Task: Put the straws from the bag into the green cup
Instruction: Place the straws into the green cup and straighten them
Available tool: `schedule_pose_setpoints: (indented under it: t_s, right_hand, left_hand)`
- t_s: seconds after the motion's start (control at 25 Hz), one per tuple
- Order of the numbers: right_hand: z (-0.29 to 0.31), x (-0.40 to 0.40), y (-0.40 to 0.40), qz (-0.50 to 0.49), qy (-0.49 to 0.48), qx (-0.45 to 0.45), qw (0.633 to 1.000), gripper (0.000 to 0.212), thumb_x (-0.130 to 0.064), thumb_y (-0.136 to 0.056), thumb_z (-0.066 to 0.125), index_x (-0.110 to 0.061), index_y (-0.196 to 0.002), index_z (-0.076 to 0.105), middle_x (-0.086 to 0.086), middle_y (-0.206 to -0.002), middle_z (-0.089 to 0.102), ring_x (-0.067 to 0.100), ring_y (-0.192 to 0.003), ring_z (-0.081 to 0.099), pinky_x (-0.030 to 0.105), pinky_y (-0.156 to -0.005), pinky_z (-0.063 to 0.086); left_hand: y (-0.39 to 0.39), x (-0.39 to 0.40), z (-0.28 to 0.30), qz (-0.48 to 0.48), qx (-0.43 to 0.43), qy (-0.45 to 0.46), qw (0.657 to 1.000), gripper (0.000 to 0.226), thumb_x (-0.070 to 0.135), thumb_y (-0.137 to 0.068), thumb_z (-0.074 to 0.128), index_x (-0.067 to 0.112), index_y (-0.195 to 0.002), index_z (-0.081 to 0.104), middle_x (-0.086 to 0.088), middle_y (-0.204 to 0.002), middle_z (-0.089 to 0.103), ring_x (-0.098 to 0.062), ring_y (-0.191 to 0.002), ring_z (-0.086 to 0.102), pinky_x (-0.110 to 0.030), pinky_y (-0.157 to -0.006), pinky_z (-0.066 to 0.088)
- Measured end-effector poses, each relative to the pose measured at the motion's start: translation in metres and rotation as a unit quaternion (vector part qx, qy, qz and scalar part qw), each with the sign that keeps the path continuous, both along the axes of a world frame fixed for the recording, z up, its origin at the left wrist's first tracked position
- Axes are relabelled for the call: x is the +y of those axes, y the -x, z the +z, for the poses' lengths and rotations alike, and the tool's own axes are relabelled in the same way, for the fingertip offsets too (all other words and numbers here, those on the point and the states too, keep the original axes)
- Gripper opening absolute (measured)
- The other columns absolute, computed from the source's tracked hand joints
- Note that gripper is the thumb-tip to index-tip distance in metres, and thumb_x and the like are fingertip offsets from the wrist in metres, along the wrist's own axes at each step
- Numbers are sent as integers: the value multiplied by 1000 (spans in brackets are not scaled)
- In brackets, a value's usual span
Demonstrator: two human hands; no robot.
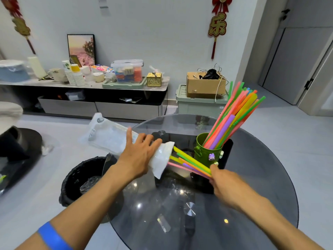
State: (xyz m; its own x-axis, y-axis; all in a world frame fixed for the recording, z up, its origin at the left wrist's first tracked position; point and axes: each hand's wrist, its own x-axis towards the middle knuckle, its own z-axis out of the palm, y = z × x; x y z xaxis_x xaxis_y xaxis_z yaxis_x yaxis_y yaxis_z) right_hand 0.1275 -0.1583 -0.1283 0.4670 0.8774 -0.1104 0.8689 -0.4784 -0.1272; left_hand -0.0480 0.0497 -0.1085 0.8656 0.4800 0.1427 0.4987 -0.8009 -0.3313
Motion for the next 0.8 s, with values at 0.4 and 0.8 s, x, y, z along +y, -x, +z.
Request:
schedule_pose_setpoints:
  t_s: [0.4,0.8]
  right_hand:
    - [14,-22,-25,-22,-26,172,985,16,-32,-99,47,-24,-89,36,7,-89,58,27,-77,58,36,-66,49]
    - [32,-12,0,-39,-163,274,947,13,-20,-99,50,-7,-99,48,3,-67,54,14,-52,51,30,-51,48]
  left_hand:
    - [9,10,14,44,-86,-219,971,81,4,-54,82,15,-128,53,-18,-128,54,-41,-125,39,-74,-110,-5]
    - [14,-1,-5,-35,24,12,999,93,24,-76,71,25,-152,17,-6,-152,33,-32,-144,23,-71,-112,-6]
